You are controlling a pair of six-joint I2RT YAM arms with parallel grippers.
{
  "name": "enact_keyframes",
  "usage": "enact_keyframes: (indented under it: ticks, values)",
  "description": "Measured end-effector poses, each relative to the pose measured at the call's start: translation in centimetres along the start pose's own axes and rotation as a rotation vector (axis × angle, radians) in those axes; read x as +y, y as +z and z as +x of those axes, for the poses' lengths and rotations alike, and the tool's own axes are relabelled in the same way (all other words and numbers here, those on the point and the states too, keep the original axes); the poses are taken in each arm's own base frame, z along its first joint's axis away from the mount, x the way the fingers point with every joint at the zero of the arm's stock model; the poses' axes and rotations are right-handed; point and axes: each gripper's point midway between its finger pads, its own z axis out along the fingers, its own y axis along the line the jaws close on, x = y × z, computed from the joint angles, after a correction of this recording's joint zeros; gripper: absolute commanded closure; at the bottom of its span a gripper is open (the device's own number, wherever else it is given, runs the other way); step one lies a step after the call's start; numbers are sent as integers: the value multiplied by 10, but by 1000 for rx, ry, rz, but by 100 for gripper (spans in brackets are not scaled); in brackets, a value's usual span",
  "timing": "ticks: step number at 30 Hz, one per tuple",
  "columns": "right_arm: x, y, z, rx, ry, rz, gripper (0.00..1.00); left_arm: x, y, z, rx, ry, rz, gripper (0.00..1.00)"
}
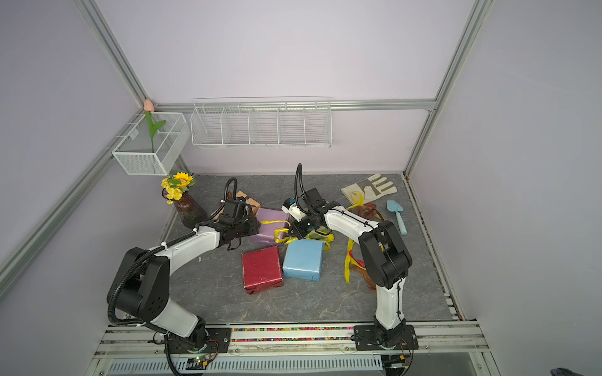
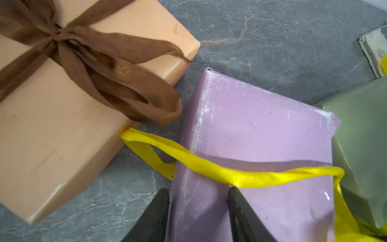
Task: Untie the ribbon bows on the gift boxes
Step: Pull the ribbon from the gift box, then place the ribbon at the center of the board.
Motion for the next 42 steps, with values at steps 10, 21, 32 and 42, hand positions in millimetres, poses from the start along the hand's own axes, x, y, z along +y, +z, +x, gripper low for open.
enact_keyframes:
  ticks: [10,21,32,42]
  values:
    - [8,-242,-114,-588,-33,213,93,0,0,0,-1,6,-2,52]
    - [137,-527,-132,-1225,-307,641,93,1,-1,2,-3,7,-1,52]
    - [145,-584,-123,-1244,-360,957,93,2,-2,1,-3,14,-5,52]
    - [67,-532,-86,-1052,-182,1083,93,3,-6,3,10,14,-12,51]
